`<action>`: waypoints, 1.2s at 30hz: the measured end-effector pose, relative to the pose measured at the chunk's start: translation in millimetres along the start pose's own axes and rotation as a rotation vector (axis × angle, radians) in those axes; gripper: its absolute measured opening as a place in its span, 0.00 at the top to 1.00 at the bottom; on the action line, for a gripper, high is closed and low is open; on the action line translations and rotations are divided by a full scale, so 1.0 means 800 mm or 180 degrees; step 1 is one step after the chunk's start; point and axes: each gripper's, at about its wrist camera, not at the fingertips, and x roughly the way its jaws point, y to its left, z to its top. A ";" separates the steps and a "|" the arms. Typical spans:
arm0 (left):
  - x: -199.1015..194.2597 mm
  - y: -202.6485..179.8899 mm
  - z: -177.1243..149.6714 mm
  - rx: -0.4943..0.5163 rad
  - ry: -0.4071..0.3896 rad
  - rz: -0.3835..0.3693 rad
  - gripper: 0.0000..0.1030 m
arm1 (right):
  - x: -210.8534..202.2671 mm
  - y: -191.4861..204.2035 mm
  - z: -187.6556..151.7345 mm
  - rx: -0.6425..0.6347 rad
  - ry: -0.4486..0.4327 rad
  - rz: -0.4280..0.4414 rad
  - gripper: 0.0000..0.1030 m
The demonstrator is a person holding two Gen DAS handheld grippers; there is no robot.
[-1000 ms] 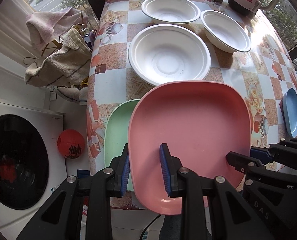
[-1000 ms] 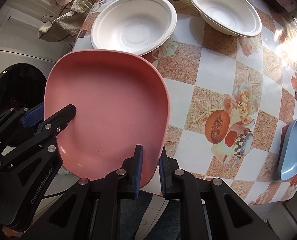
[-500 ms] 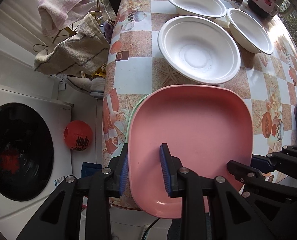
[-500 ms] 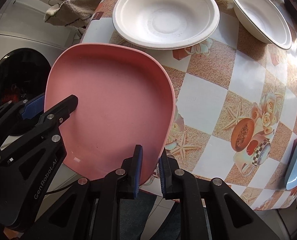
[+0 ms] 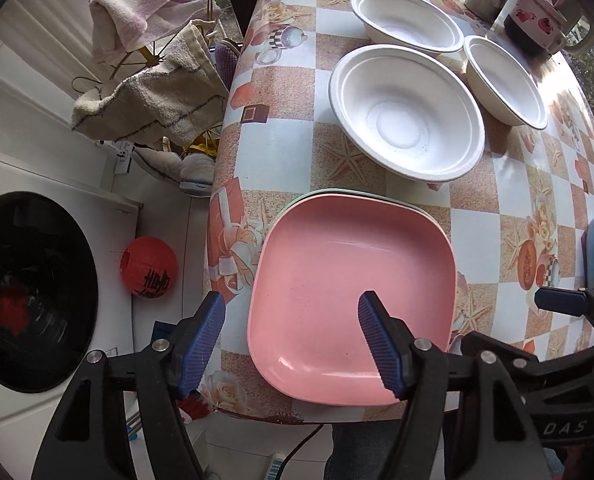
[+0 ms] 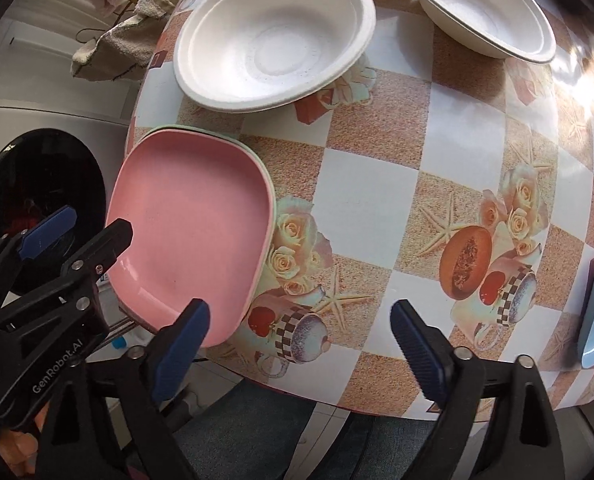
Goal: Organize plates and bowls
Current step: 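Lower the pink plate onto the green plate and open both grippers, then move both grippers over to the blue square plate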
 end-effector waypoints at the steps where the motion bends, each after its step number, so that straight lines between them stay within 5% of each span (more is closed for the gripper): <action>1: -0.001 -0.004 0.000 0.0009 0.0012 -0.0027 0.28 | -0.001 -0.009 -0.001 0.0069 -0.0003 -0.0010 0.00; 13: -0.013 -0.090 0.003 0.0738 0.0021 -0.0182 0.27 | -0.005 -0.113 -0.033 0.0793 0.0074 0.0072 0.00; 24: -0.020 -0.153 0.012 0.1151 0.0053 -0.0194 0.26 | -0.036 -0.204 -0.054 0.1235 -0.0106 0.0172 0.00; 36: -0.032 -0.256 0.030 0.1517 0.0092 -0.0459 0.24 | -0.087 -0.305 -0.095 0.1575 -0.0377 0.0103 0.00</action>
